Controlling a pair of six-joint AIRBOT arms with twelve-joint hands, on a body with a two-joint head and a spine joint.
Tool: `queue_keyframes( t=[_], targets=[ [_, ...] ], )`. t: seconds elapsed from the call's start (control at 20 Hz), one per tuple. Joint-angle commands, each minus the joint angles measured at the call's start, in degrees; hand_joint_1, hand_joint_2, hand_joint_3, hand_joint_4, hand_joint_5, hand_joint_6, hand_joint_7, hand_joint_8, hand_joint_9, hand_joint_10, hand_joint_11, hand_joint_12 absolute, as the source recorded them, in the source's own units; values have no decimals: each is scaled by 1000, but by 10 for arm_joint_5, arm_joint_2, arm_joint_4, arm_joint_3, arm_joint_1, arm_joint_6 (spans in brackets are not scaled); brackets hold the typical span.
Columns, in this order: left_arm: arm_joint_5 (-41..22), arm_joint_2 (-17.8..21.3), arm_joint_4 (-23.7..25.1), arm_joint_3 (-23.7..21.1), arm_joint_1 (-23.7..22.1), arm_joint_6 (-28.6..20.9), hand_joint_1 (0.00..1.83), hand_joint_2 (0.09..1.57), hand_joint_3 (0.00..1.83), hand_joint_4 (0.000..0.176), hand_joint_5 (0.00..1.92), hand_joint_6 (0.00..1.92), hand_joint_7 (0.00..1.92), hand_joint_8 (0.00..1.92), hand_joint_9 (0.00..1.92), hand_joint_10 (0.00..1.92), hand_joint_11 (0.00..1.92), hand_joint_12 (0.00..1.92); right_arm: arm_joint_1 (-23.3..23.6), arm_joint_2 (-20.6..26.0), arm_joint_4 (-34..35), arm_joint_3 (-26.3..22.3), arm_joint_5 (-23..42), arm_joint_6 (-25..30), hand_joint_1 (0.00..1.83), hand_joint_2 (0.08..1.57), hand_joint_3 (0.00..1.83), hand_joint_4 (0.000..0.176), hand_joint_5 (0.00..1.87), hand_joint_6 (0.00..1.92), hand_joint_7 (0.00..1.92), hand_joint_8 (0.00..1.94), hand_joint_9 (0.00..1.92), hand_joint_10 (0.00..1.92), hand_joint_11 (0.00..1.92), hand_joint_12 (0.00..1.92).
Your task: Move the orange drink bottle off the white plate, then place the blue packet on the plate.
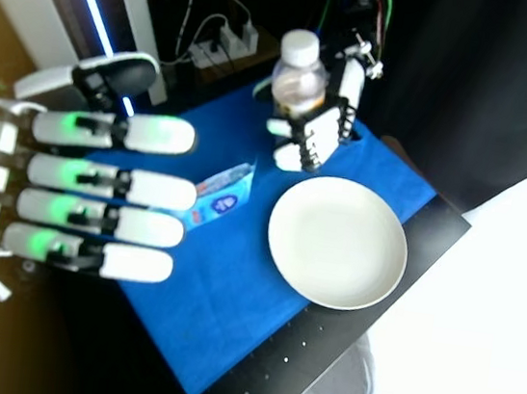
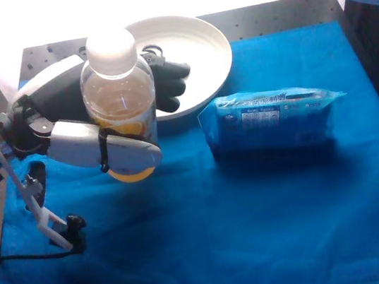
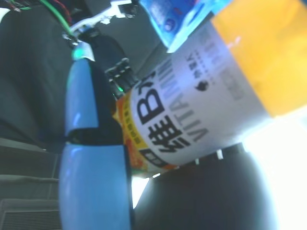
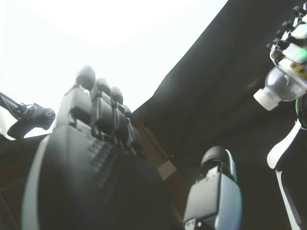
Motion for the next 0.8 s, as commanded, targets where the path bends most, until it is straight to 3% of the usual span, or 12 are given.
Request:
queue_keyframes(
  t=[0.0, 0.1, 0.25, 0.45, 0.5, 0.65, 0.7, 0.75],
  targets=[
    [-80, 5, -31, -3, -4, -13, 1209, 944, 3, 0, 474, 30, 360, 4, 459, 120, 381, 661, 8, 2, 6, 0, 67, 6, 334, 850, 4, 37, 32, 0, 120, 0, 119, 2, 8, 298],
    [-81, 10, -26, -9, -4, -13, 1178, 923, 1, 0, 298, 0, 287, 0, 420, 15, 348, 532, 8, 2, 6, 0, 67, 6, 326, 848, 2, 42, 28, 2, 122, 1, 120, 2, 10, 299],
    [-81, 13, -24, -11, -2, -13, 1134, 888, 0, 0, 194, 0, 211, 0, 360, 0, 350, 370, 8, 2, 6, 0, 67, 6, 333, 844, 0, 52, 26, 2, 126, 1, 109, 0, 5, 296],
    [-80, 11, -24, -11, 2, -16, 1174, 907, 5, 0, 272, 32, 174, 6, 284, 0, 278, 337, 8, 2, 6, 0, 67, 6, 318, 843, 0, 48, 14, 0, 120, 1, 103, 1, 6, 297],
    [-80, 11, -24, -11, 3, -16, 1184, 914, 0, 0, 416, 46, 210, 2, 275, 0, 265, 329, 8, 2, 6, 0, 67, 6, 326, 848, 2, 48, 16, 1, 114, 0, 101, 0, 5, 296],
    [-81, 14, -24, -12, 3, -16, 1164, 919, 1, 0, 312, 0, 226, 1, 268, 0, 258, 327, 8, 2, 6, 0, 67, 6, 331, 854, 4, 45, 21, 2, 111, 0, 101, 0, 6, 295],
    [-82, 16, -24, -15, 3, -16, 1149, 906, 0, 14, 274, 0, 201, 0, 253, 0, 238, 316, 8, 2, 6, 0, 67, 6, 344, 849, 1, 31, 8, 0, 108, 0, 112, 5, 18, 300],
    [-82, 23, -24, -23, 5, -17, 1154, 880, 0, 37, 263, 0, 201, 2, 272, 8, 257, 320, 8, 2, 6, -1, 67, 7, 355, 831, 0, 32, 1, 0, 117, 4, 129, 11, 31, 306]
  ],
)
